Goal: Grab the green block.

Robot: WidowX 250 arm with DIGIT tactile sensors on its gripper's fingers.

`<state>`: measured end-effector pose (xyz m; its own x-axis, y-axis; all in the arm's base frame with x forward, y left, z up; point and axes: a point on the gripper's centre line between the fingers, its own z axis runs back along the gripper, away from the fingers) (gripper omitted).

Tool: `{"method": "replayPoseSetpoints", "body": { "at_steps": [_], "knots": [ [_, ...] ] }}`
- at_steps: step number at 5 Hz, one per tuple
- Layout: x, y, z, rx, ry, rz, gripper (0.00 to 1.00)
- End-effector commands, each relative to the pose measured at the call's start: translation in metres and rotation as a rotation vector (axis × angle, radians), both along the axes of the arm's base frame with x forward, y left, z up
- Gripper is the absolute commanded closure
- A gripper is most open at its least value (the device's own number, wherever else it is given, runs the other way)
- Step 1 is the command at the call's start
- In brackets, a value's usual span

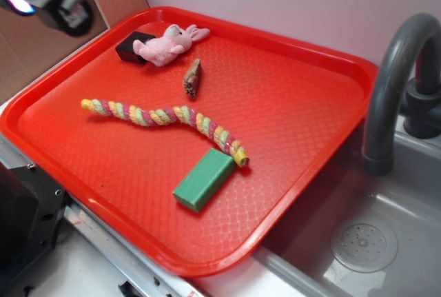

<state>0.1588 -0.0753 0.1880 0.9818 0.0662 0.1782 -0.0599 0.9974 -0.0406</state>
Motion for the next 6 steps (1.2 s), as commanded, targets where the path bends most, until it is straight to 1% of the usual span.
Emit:
{"method": "replayPoseSetpoints", "body": {
  "at_steps": [1,2,3,4,6],
  "knots": [
    [0.021,-0.034,-0.042,-0.087,0.092,-0.005,0.00],
    [0.024,-0.045,-0.064,-0.081,0.118,0.046,0.00],
    [0.028,-0.054,-0.083,-0.058,0.154,0.053,0.00],
    [0.028,-0.059,-0.102,-0.069,0.180,0.069,0.00],
    [0.027,-0.060,-0.138,-0.010,0.225,0.115,0.00]
  ]
}}
